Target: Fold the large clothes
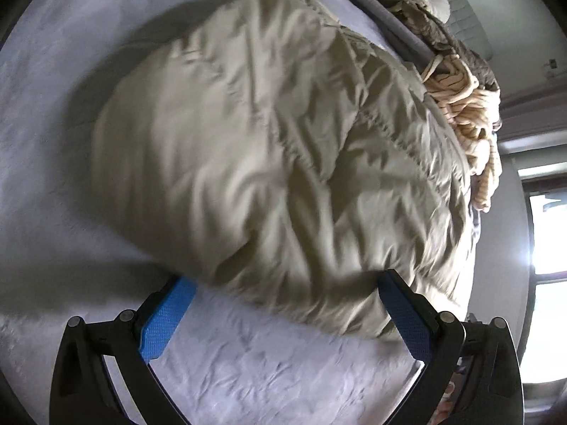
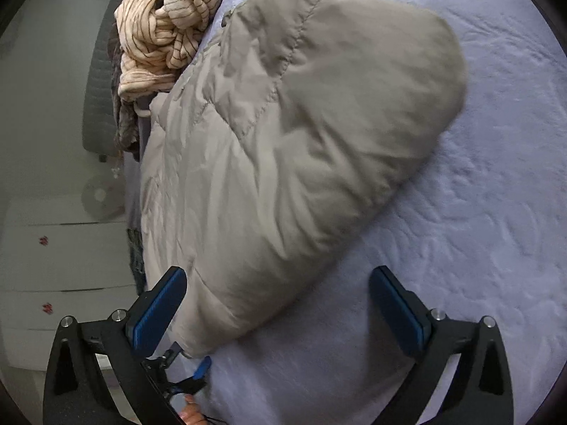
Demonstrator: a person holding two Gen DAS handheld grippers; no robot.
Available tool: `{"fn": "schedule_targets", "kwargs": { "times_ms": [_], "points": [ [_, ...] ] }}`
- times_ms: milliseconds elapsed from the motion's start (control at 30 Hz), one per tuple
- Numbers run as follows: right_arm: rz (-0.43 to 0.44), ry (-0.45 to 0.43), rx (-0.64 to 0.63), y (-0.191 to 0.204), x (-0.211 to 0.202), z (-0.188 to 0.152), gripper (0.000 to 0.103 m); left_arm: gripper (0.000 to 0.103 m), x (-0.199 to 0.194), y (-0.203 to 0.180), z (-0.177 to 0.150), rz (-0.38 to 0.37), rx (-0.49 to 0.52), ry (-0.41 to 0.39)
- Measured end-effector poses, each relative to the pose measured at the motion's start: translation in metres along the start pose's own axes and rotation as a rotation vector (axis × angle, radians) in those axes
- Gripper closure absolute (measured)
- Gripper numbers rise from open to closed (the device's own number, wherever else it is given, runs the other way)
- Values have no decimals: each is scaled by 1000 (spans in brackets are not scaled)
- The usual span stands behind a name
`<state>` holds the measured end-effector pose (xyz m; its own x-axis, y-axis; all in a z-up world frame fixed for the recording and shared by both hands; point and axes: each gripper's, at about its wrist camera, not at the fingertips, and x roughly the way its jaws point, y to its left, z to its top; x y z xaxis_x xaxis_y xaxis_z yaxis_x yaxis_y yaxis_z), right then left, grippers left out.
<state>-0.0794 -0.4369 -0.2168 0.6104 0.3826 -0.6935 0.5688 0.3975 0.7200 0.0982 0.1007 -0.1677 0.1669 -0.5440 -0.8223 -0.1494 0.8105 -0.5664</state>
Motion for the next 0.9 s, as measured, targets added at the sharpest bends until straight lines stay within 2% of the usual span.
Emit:
{"fn": "schedule_targets", "kwargs": {
  "times_ms": [133, 300, 433, 467, 500, 533, 567, 600, 633, 700, 733, 767, 833, 900],
  "points": [
    [49, 14, 28, 5, 13, 13, 0, 0, 2, -3, 18, -35, -20, -36],
    [171, 48, 77, 15, 36, 27, 0, 0, 21, -5, 40, -59, -101, -79],
    [153, 68, 68, 23, 57, 29, 0, 1, 27, 0, 44, -45, -144, -118],
    [146, 70, 59, 25, 59, 29, 0, 12, 26, -1, 44, -27, -142, -132],
    [143, 71, 54, 27, 61, 30, 0, 30, 25, -2, 44, -12, -131, -142],
    [145, 72, 58, 26, 60, 30, 0, 39, 22, -3, 44, -17, -107, -147],
    [150, 73, 63, 26, 60, 30, 0, 55, 21, -5, 46, -25, -96, -148],
    [157, 74, 72, 25, 59, 31, 0, 65, 18, -7, 47, -29, -72, -150],
    [158, 75, 79, 24, 58, 31, 2, 69, 14, -11, 48, -19, -37, -156],
    [135, 71, 99, 23, 56, 32, 21, 76, 6, -20, 47, 12, 35, -171],
    [118, 68, 103, 21, 56, 32, 44, 78, 2, -27, 46, 27, 78, -181],
    [120, 71, 108, 20, 55, 32, 54, 79, -2, -33, 45, 43, 117, -188],
    [136, 58, 110, 20, 51, 30, 66, 81, -9, -42, 42, 67, 185, -202],
    [140, 46, 92, 25, 45, 26, 71, 81, -16, -47, 40, 81, 239, -212]
  ]
}}
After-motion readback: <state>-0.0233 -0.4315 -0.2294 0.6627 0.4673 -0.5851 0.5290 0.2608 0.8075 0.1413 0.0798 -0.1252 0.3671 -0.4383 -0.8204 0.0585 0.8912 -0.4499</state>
